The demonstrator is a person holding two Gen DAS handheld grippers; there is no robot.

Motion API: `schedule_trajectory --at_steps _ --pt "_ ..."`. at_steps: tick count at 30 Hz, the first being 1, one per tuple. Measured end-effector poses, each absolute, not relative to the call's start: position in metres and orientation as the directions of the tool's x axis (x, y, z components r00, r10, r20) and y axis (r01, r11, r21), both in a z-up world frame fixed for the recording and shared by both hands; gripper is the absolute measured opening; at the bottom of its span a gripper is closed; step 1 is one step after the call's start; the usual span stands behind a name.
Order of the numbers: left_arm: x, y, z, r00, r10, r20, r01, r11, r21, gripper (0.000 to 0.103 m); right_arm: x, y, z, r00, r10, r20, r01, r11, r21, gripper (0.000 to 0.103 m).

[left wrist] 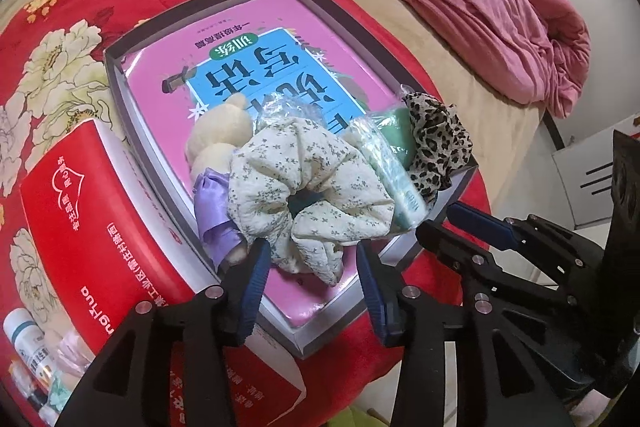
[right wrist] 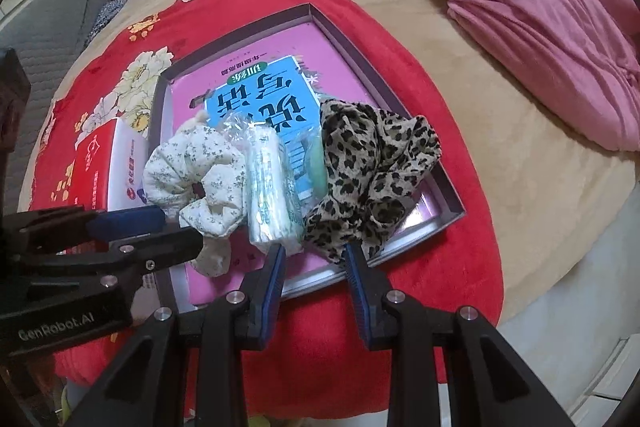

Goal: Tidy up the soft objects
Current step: 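Lift both open tools up and away from the box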

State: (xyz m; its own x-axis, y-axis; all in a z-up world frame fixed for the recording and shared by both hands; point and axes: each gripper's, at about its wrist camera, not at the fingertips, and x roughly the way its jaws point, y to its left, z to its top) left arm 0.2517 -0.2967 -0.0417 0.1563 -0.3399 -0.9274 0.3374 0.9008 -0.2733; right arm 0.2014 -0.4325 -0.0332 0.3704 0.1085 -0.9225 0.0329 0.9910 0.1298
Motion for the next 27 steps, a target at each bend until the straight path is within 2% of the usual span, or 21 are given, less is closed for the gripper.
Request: schedule_trajectory --at_steps 3,5,6,9,12,16,27 --pt "0.251 -0.297 -0.042 0.156 -0.337 -0.928 0.337 0.902 -0.270 0.047 0.197 -0.436 -0.031 0.377 0.118 -0.919 0.042 0.989 0.144 0.033" --pt "0.250 -0.297 -0.041 0.158 -0.337 -0.928 0.341 0.901 -0.269 0.047 0.194 -0.438 -0.027 0.383 0.115 -0.917 0.047 0.989 0.144 0.042" --pt "0.248 -0.297 -0.039 0.162 -0.332 -0.929 0.343 0.902 -0.262 0.048 0.193 -0.439 -0.024 0.391 0.116 -0.913 0.050 0.988 0.147 0.042" --pt "0.245 -0.298 -0.034 0.175 -0.327 -0.929 0.351 0.902 -0.252 0.054 0.190 -0.441 -0.016 0.411 0.116 -0.904 0.052 0.987 0.150 0.043" --pt "0.243 -0.299 -0.028 0.181 -0.335 -0.925 0.355 0.899 -0.256 0.055 0.189 -0.442 -0.007 0.431 0.098 -0.897 0.056 0.989 0.135 0.044" --pt "0.238 -0.300 -0.014 0.219 -0.311 -0.925 0.372 0.903 -0.216 0.063 0.187 -0.443 0.005 0.448 0.063 -0.892 0.066 0.993 0.103 0.054" --pt "0.218 -0.289 0.015 0.271 -0.321 -0.907 0.369 0.906 -0.210 0.074 0.176 -0.440 0.028 0.501 0.048 -0.864 0.073 0.993 0.097 0.059"
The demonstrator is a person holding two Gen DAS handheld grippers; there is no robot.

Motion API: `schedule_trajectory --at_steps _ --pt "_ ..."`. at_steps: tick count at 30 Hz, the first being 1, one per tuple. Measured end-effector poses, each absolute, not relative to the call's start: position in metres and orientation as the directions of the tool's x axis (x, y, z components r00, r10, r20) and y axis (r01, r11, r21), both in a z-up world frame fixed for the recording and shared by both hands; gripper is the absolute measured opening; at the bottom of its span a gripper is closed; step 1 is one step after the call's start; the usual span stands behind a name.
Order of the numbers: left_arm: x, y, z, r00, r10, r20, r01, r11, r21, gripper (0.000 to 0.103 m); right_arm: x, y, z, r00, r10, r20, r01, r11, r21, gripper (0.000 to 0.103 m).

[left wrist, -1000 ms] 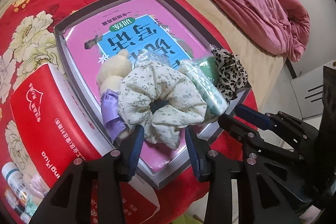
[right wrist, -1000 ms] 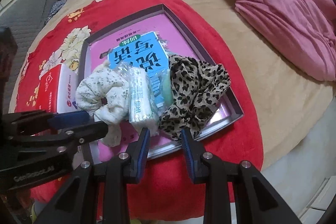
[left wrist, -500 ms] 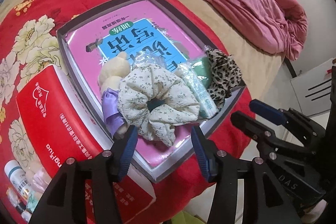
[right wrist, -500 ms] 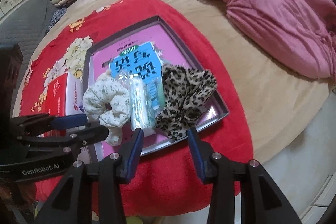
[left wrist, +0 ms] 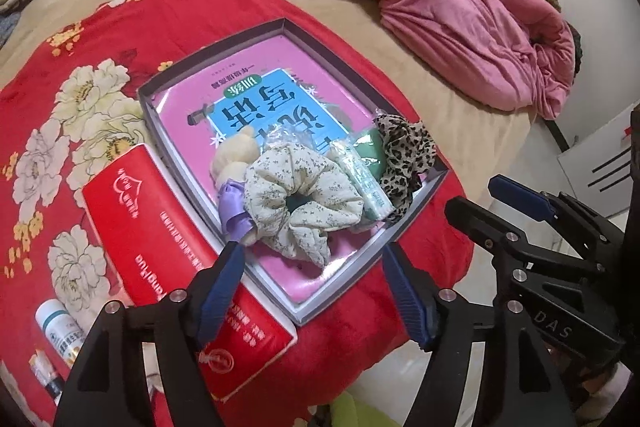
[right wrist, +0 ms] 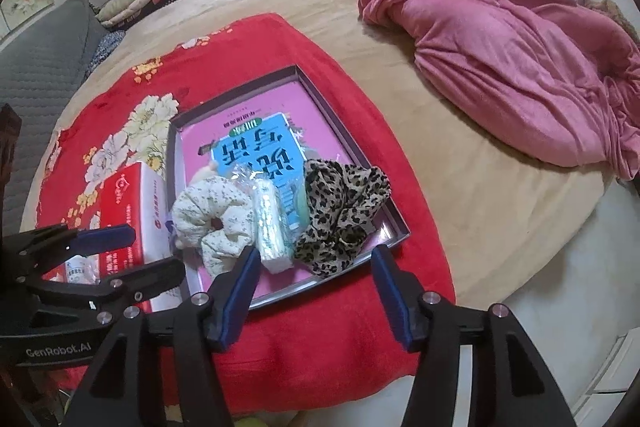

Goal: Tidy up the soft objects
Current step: 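Lift both open tools up and away from the box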

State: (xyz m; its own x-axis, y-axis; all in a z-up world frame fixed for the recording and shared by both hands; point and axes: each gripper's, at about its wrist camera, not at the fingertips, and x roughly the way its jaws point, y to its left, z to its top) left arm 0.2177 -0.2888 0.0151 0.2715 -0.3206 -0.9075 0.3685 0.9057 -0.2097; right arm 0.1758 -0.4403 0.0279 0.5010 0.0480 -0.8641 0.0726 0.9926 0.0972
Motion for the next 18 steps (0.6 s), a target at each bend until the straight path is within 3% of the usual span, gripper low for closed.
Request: schedule_trajectory --at_steps 18 --pt "0.184 -0.248 0.049 0.359 -0.296 -0.885 0.301 0.935 -0.190 0.079 0.156 -0.416 0.067 0.573 0.027 -0.819 0.057 0.996 0.072 0.070"
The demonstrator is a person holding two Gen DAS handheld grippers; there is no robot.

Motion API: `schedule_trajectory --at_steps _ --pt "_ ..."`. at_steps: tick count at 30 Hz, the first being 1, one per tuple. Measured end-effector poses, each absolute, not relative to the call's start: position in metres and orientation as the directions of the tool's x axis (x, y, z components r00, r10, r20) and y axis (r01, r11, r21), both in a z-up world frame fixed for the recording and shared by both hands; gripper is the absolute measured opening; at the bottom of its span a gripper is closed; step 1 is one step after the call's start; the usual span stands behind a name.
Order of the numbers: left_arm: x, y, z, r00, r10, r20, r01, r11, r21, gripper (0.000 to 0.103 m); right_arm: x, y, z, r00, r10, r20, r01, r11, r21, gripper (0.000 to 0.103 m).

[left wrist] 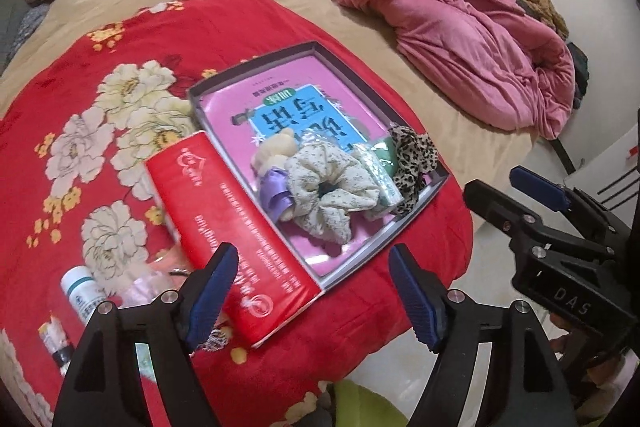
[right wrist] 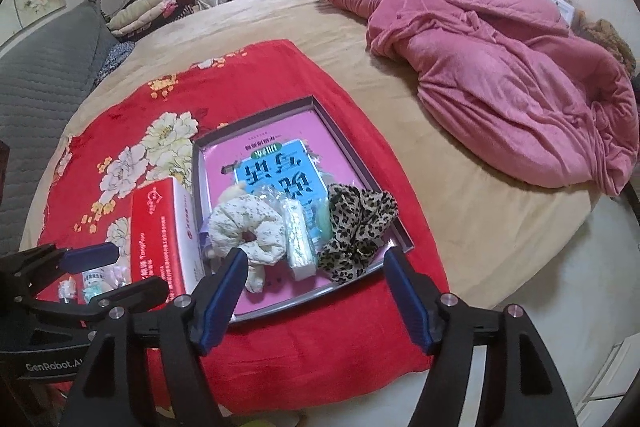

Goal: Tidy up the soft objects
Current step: 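Lift both open tools up and away from the box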

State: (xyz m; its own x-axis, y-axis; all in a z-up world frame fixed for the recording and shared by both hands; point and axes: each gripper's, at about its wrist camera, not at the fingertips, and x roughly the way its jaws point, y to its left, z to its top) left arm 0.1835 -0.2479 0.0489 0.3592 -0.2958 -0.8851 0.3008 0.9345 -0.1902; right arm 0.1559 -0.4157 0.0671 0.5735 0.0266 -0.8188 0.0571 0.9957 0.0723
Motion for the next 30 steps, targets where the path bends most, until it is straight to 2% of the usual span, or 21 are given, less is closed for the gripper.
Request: schedule_trajectory --at_steps 21,30 --pt "0.140 -0.182 0.093 0.473 -0.273 -0.838 0.227 0.956 -0.184 0.079 0.135 -0.367 0.118 0.662 0.025 -0.749 -0.002 0.999 0.032 0.073" --pt "0.128 -0.132 0.102 0.498 -0.266 -0.825 0.146 0.964 -0.223 0.079 0.124 -0.338 0.134 0.687 0.052 -0.725 -0.057 0.998 0.018 0.073"
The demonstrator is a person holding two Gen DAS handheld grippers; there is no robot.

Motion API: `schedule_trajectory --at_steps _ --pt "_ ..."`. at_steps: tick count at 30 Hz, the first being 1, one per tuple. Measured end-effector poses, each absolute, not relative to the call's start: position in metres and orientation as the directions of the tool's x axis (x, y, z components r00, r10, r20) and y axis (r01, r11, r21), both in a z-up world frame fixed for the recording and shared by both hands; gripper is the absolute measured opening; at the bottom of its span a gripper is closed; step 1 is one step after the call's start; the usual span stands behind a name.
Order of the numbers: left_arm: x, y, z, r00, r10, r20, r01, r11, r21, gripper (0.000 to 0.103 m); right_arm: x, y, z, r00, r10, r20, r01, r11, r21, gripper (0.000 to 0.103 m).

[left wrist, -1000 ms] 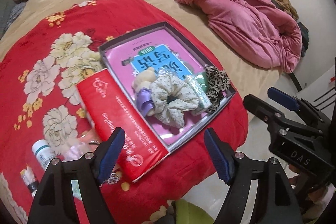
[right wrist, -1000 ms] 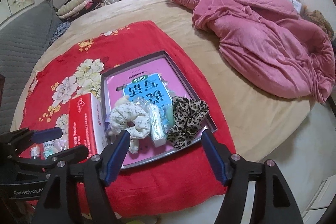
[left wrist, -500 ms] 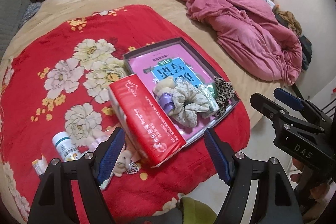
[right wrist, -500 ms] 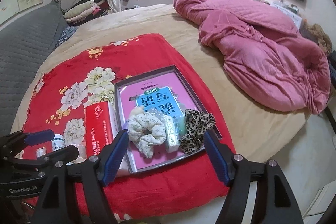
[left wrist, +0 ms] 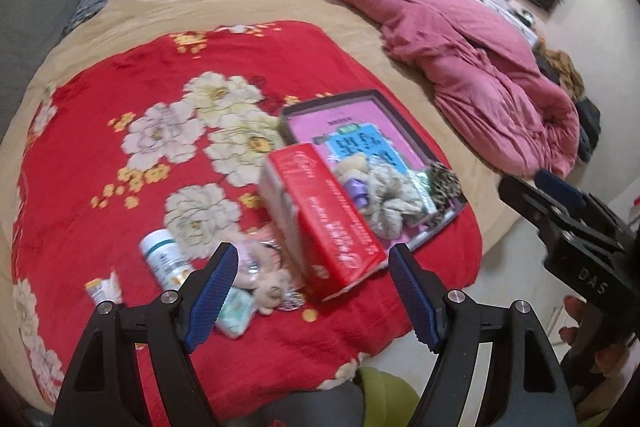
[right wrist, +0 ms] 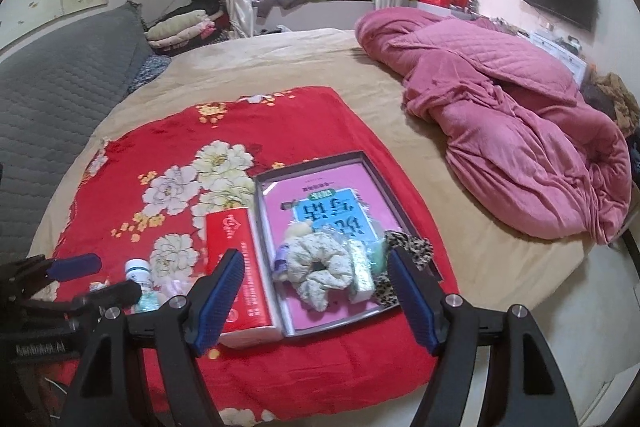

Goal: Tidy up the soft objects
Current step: 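Move both tools toward the pill bottle and green packet on the bedspread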

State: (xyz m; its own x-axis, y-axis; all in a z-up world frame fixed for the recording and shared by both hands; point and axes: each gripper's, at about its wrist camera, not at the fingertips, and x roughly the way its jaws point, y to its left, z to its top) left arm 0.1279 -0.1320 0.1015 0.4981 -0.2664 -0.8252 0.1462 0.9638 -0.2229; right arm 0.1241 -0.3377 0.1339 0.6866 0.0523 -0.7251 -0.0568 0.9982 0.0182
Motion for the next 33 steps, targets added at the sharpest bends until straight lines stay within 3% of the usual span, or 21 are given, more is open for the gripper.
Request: schedule_trajectory --at_steps 13,33 --pt "0.108 -0.031 0.096 0.522 -0.190 -0.831 -0.032 0.970 -0.242 0.079 0.115 -0.270 0.145 0.679 0.150 -0.718 -0.205 0.979 0.010 0.074" --pt "0.088 -0.036 0.027 0.392 -0.248 -0.886 -0.053 0.955 -0.290 0.079 0.090 -0.218 0.114 0.614 0.199 -0.764 -0.341 0.939 -0.029 0.074"
